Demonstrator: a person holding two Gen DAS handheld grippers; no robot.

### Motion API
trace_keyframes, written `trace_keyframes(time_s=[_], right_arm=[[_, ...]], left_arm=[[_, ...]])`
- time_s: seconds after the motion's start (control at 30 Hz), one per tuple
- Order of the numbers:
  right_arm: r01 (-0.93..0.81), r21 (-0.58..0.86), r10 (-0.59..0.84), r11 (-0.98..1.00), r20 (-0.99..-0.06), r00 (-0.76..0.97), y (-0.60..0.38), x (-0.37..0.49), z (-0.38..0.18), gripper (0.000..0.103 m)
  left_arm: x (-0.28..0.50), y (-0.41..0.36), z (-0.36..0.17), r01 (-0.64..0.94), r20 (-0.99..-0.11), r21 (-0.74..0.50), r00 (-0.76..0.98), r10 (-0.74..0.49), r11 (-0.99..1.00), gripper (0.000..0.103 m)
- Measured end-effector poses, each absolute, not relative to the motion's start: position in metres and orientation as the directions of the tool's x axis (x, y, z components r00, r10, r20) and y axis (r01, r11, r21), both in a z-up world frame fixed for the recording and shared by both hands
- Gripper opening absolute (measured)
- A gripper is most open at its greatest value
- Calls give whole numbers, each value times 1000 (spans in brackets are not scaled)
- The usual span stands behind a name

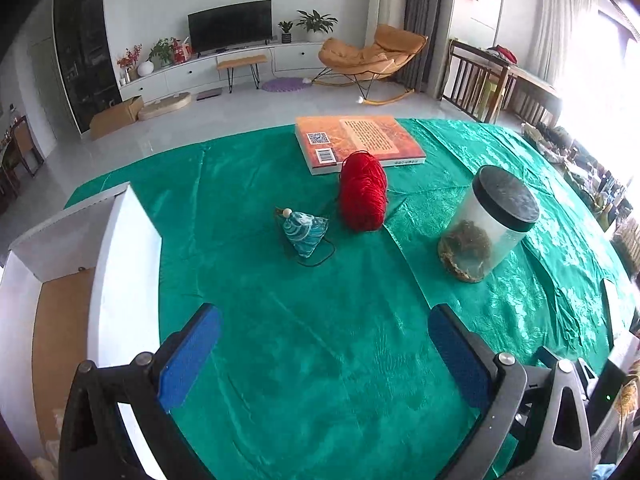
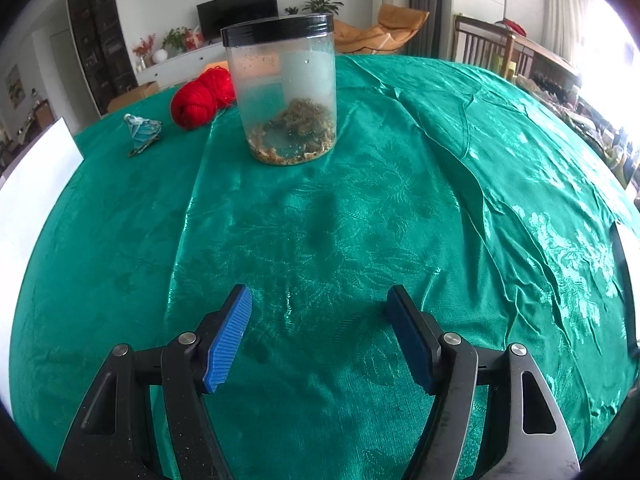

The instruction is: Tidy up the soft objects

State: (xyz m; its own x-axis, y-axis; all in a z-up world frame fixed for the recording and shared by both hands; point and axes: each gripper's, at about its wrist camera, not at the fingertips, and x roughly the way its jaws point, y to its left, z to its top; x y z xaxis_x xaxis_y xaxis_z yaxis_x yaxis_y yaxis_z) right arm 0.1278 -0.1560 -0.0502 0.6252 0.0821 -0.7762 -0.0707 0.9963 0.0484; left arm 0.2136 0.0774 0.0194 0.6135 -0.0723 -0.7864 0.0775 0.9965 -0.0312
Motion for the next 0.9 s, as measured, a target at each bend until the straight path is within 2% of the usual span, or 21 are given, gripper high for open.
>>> trace_keyframes(time_s=[0.1, 0.2, 0.33, 0.43, 0.5, 0.57, 0.6, 0.63, 0.7, 0.9], right_arm=[[-78, 49, 87, 996, -774, 627, -156, 128, -50, 76], [-79, 65, 101, 995, -771, 629, -158, 127, -50, 77], [-90, 71, 112, 993, -771, 627, -157, 127, -50, 80], [-98, 61, 109, 993, -775, 622, -154, 128, -50, 83], [-99, 56, 106, 993, -777, 621, -153, 128, -50, 83], [-100, 57, 107, 993, -777, 620, -153, 128, -50, 83], [-100, 57, 107, 993, -777, 620, -153, 128, -50, 84], [-100, 57, 107, 993, -777, 620, -153, 128, -50, 84], [-100, 56, 106, 993, -777, 620, -153, 128, -50, 84], [-100, 56, 106, 993, -777, 620, -152, 129, -50, 84]], left_arm=[[260, 68, -12, 68, -791, 18, 611, -27, 998, 102], [294, 71, -38, 9, -797, -6, 604, -10, 1000, 99], [316, 99, -58, -160, -768, -159, 640, -21, 974, 98], [326, 124, -74, -273, -764, -287, 644, -47, 918, 93], [334, 126, -83, -280, -770, -292, 636, -51, 915, 84], [337, 118, -88, -244, -769, -230, 639, -22, 942, 75], [338, 112, -89, -198, -765, -207, 643, -32, 958, 55], [339, 107, -89, -158, -768, -187, 639, -44, 970, 45], [335, 101, -85, -132, -762, -150, 646, -29, 980, 42], [275, 98, -52, -75, -755, -174, 650, -84, 982, 42]])
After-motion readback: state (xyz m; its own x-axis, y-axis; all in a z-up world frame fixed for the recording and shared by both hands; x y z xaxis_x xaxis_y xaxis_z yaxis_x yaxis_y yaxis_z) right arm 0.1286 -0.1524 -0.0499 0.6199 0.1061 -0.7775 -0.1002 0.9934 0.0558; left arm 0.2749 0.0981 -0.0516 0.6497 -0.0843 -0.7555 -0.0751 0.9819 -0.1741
